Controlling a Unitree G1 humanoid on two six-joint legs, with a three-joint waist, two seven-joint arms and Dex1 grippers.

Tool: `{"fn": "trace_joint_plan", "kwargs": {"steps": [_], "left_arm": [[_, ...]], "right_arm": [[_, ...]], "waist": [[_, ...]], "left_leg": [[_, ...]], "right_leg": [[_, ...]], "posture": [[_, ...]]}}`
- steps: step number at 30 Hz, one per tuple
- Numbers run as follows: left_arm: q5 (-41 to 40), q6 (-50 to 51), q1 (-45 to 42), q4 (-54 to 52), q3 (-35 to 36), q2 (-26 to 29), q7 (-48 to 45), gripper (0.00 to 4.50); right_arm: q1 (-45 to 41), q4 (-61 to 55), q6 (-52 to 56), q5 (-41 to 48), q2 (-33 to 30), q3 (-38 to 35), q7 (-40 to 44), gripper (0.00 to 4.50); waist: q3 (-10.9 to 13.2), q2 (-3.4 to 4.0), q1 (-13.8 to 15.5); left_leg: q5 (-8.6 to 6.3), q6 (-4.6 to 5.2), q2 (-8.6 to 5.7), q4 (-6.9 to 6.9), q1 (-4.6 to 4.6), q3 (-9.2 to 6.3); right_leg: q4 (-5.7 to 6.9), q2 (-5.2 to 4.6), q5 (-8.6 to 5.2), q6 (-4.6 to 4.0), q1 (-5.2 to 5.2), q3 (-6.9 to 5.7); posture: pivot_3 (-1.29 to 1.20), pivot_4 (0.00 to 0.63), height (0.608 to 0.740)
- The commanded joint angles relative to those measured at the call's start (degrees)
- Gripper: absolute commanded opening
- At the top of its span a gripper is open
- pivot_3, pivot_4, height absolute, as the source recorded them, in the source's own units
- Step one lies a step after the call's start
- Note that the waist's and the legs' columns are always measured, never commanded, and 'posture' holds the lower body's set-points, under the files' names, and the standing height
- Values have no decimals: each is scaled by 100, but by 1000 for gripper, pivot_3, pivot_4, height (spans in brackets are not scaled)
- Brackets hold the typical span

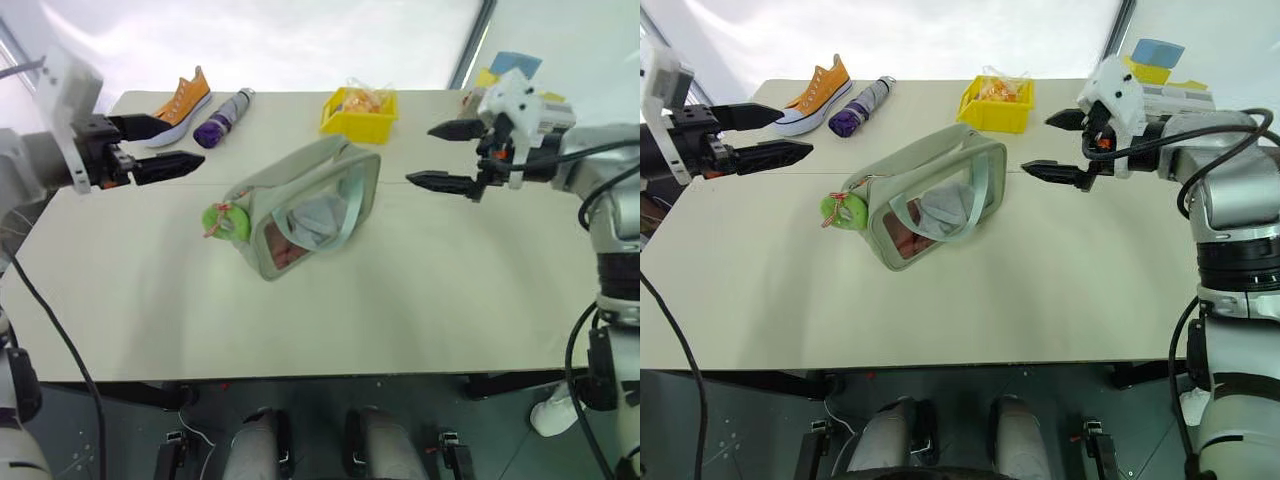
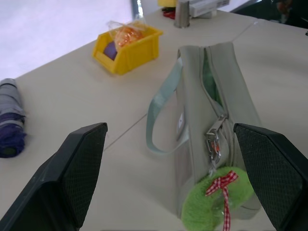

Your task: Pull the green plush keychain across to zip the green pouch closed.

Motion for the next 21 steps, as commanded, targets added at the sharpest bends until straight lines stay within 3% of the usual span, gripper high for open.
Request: {"fn": "trace_joint_plan", "kwargs": {"steps": [1, 8, 17, 21], "left_arm": [[103, -164, -124, 49, -25, 24, -2, 4496], [102, -229, -40, -133, 62, 23, 146, 4496], [-711, 573, 199, -1736, 260, -129, 457, 4496], [-951, 805, 415, -2267, 480, -170, 834, 4496]], "right_arm": [[-193, -149, -5, 38, 61, 49, 18, 4481], [-366, 85, -691, -260, 183, 197, -60, 4481], [-1339, 1275, -1804, -726, 1339, 889, 263, 4481], [-1455, 2329, -3077, -1364, 1646, 1395, 522, 4481]], "waist": [[1, -1, 3], [2, -2, 31], [2, -2, -25], [2, -2, 23]], "left_leg": [[-1, 1, 0, 0, -2, 0], [0, 2, -4, 13, -50, 3], [1, 0, -1, 11, -38, 8], [1, 0, -1, 15, -40, 3]], "right_leg": [[0, -2, 0, 0, -1, 0], [4, -4, 1, 1, -45, 1], [14, 1, 1, 2, -47, 4], [14, -2, 1, 2, -41, 4]], "posture": [[0, 150, 740], [0, 150, 740], [0, 150, 740], [0, 150, 740]]}}
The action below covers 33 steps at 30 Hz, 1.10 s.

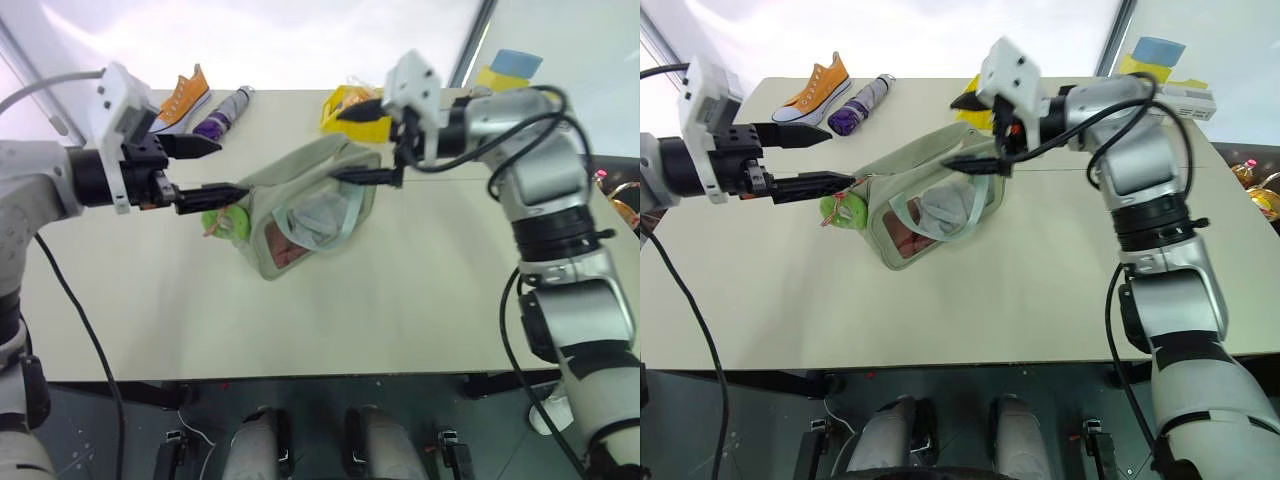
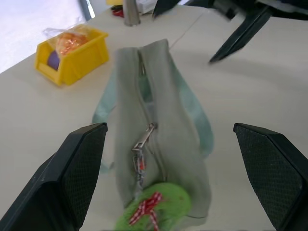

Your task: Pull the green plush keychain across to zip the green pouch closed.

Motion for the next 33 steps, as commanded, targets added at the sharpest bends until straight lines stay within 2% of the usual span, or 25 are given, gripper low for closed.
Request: {"fn": "trace_joint_plan", "kwargs": {"steps": [1, 3, 6, 13, 17, 19, 23, 26, 30, 33], "left_arm": [[-191, 120, 137, -451, 377, 26, 322, 4496], [-228, 155, 322, -570, 501, 51, 455, 4496], [-322, 211, 570, -750, 682, 76, 628, 4500], [-458, 143, 995, -1030, 872, 14, 950, 4500], [-425, 60, 957, -925, 893, 104, 1016, 4500], [-389, 5, 934, -800, 917, 201, 973, 4500], [-291, -149, 933, -573, 920, 359, 898, 4500], [-236, -292, 855, -454, 761, 349, 869, 4500], [-162, -444, 639, -298, 486, 263, 817, 4500], [-94, -549, 497, -164, 325, 215, 782, 4500]], "right_arm": [[-242, 736, -1044, -467, 134, 212, 204, 4481], [-346, 1126, -1463, -655, 222, 316, 296, 4481], [-554, 1668, -1927, -841, 345, 326, 343, 3574], [-796, 2331, -2700, -1183, 477, 345, 363, 28], [-970, 2408, -2553, -1182, 390, 175, 356, 28], [-1087, 2250, -2116, -1029, 275, 44, 572, 28], [-1047, 1531, -1175, -1035, 79, 46, 845, 28], [-666, 616, -275, -1001, 137, 162, 830, 28], [-283, -56, 442, -1165, 275, 294, 529, 28], [-412, -141, 1069, -1295, 367, 281, 201, 28]], "waist": [[0, 0, 12], [1, -1, 9], [1, 0, -19], [1, -1, -34], [1, 0, -31], [1, 0, -24], [2, 2, -7], [2, 1, -23], [1, 0, -27], [0, 0, -28]], "left_leg": [[0, 0, -1, 0, 0, -1], [0, 0, -2, 1, -1, -2], [1, -1, -1, 1, 1, -2], [2, -4, 2, -2, 7, -4], [3, -5, 2, -1, 7, -4], [3, -5, 2, -2, 6, -4], [3, -5, 1, -2, 4, -4], [2, -5, 1, -2, 4, -4], [3, -6, 1, -3, 5, -2], [3, -6, 0, -2, 5, 2]], "right_leg": [[-2, -1, 0, 0, 2, 0], [-1, -2, 0, 0, 3, 0], [1, 1, 0, 0, 3, 0], [1, 2, 0, -1, 6, 0], [1, 1, 0, -1, 6, 0], [1, 1, 0, -1, 6, 0], [0, -1, 0, -1, 5, -1], [1, -1, 0, -1, 4, -1], [3, 3, 0, -1, 2, -1], [4, 1, 0, -1, 2, 0]], "posture": [[0, 150, 740], [0, 150, 740], [0, 150, 740], [0, 150, 740], [0, 150, 740], [0, 150, 740], [0, 150, 740], [0, 150, 740], [0, 150, 740], [0, 150, 740]]}}
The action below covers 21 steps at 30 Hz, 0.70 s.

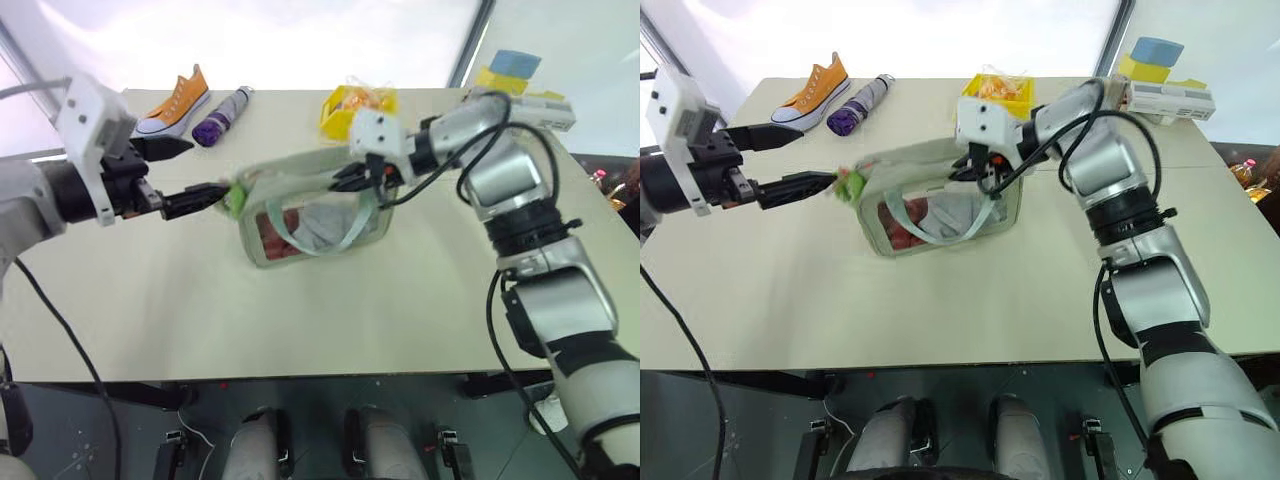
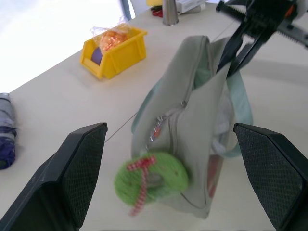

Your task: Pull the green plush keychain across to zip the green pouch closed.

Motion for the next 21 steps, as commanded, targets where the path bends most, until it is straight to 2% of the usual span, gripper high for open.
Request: {"fn": "trace_joint_plan", "kwargs": {"steps": [1, 10, 20, 21], "left_arm": [[108, -214, -205, 81, -84, -14, -66, 4500], [171, -318, -256, 129, -251, -117, -110, 4500], [155, -255, -325, 108, -298, -192, -61, 4500], [149, -244, -323, 99, -296, -189, -62, 4500]], "right_arm": [[-330, -233, 561, -98, 45, -57, -310, 28], [-520, -737, 1415, -91, -414, -140, -290, 28], [241, -1732, 2571, 137, 130, 66, -830, 28], [295, -1768, 2579, 159, 117, 70, -816, 349]], "waist": [[0, 0, 0], [0, 0, 41], [-1, -2, -5], [-1, -2, -4]], "left_leg": [[0, 0, 0, 0, 0, 0], [-1, 1, -3, 0, -5, 1], [0, 0, -2, 0, -2, 3], [0, 0, -3, 0, -2, 3]], "right_leg": [[0, 1, 0, 0, 0, -1], [-2, -2, 0, 0, -2, 0], [3, 2, 0, 0, -6, 0], [2, 2, 0, 0, -7, 0]], "posture": [[0, 150, 740], [0, 150, 740], [0, 150, 740], [0, 150, 740]]}}
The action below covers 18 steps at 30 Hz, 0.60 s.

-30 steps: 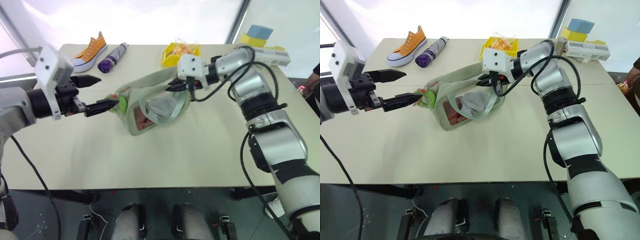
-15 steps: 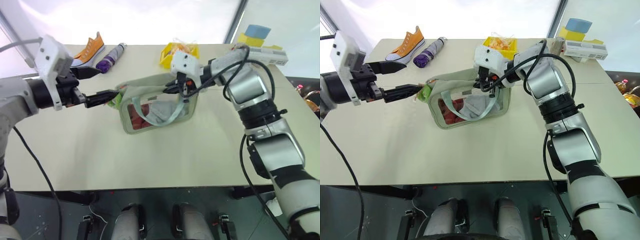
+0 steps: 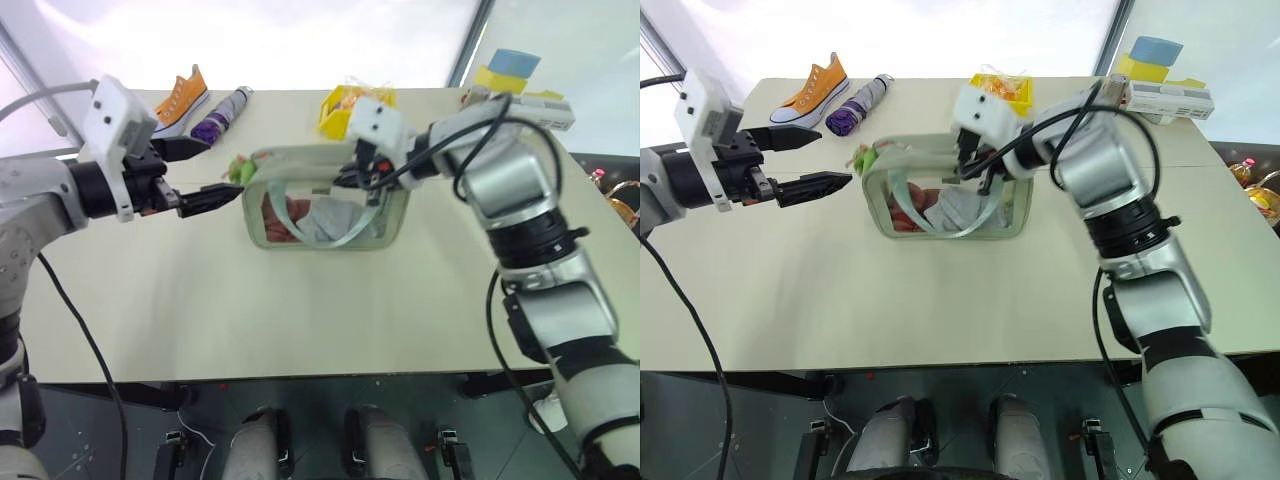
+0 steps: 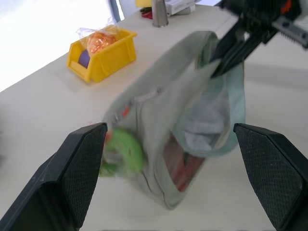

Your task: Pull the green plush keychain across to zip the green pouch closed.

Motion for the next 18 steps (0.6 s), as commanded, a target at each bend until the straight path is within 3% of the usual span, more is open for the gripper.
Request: {"fn": "trace_joint_plan", "kwargs": {"steps": [1, 3, 7, 12, 18], "left_arm": [[2, -32, -164, -108, 89, 28, 23, 4500], [-6, -20, -145, -106, 107, 43, 12, 4500], [24, 13, 48, -51, 309, 123, 58, 4500], [255, -185, 358, 339, 555, 125, 131, 4500], [786, -806, 377, 1284, 364, -131, 175, 4500]], "right_arm": [[58, -311, 91, 213, 34, 23, -13, 734], [132, -435, -59, 272, -117, 40, 106, 1496], [68, -760, -176, 408, -592, -324, 118, 3654], [264, -1152, -364, 583, -1330, -687, 145, 3654], [978, -1513, -620, 605, -1643, -679, 36, 3654]], "waist": [[0, 0, 1], [0, 0, 12], [1, 0, 47], [0, -1, 46], [-1, -2, 24]], "left_leg": [[0, 0, 0, 0, 0, 0], [0, 0, 0, 0, 0, 0], [0, 1, -2, 0, -3, -2], [-1, 3, -2, 0, -2, -4], [-1, 2, -2, -1, 3, -1]], "right_leg": [[-1, 0, 0, 0, 0, 0], [-1, 0, 0, 0, 0, 0], [-2, -2, 0, 0, 0, 0], [-6, -5, 0, 0, 3, 0], [-5, 0, 0, 0, 5, -1]], "posture": [[0, 150, 740], [0, 150, 740], [0, 150, 740], [0, 150, 740], [0, 150, 740]]}}
